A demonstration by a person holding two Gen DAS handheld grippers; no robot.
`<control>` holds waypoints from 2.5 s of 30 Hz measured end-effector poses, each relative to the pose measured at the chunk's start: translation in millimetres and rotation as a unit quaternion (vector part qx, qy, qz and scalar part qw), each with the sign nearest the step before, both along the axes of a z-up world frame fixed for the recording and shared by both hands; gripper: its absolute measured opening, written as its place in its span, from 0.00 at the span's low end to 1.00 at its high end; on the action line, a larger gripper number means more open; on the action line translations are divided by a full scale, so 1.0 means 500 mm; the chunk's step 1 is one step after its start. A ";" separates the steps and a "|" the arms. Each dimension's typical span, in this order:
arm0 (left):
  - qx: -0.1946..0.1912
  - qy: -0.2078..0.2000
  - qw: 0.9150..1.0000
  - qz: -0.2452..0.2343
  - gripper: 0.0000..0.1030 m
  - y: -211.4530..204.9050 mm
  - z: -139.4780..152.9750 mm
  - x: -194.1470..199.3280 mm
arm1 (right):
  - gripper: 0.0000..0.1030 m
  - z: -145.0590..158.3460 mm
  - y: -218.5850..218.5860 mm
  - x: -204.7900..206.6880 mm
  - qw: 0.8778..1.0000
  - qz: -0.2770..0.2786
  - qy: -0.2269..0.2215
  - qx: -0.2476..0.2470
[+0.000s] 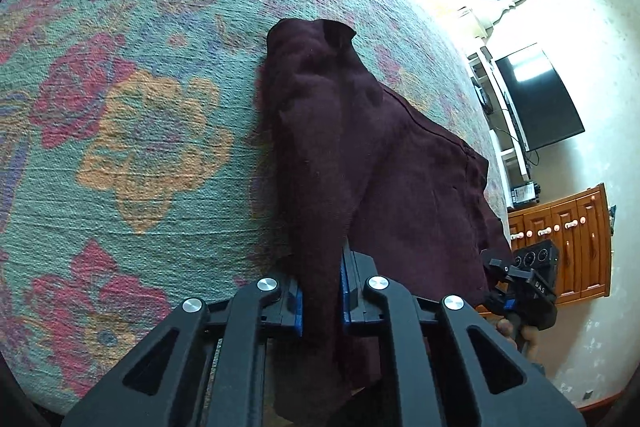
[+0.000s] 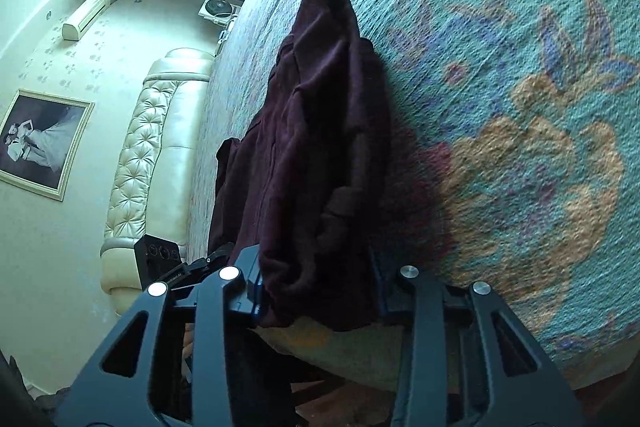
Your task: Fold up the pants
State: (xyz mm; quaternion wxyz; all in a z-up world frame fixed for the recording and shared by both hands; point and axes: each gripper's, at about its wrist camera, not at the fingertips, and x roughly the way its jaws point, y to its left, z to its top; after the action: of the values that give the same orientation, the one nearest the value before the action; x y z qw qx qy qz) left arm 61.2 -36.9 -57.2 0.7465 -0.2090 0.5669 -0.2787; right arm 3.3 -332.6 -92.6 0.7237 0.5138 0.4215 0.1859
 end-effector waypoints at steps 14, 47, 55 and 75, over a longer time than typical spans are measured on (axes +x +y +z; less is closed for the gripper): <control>0.079 -0.050 0.995 0.031 0.11 0.106 0.046 -0.007 | 0.36 0.028 0.140 0.062 0.997 0.074 -0.002 -0.008; 0.111 -0.062 0.990 0.066 0.16 0.262 0.026 -0.022 | 0.36 0.043 0.296 0.112 0.991 0.133 -0.008 0.005; 0.110 -0.069 0.990 0.058 0.20 0.263 0.022 -0.021 | 0.36 0.040 0.283 0.108 0.991 0.133 -0.008 0.010; 0.010 -0.072 0.997 0.042 0.77 0.318 0.022 0.096 | 0.65 0.084 0.150 0.213 0.998 0.061 -0.022 -0.001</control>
State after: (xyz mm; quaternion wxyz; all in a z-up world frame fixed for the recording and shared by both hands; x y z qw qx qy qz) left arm 109.1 122.2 -46.4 0.7982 -0.2046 0.5053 -0.2562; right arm 109.9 -257.4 -50.8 0.7207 0.4822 0.4364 0.2400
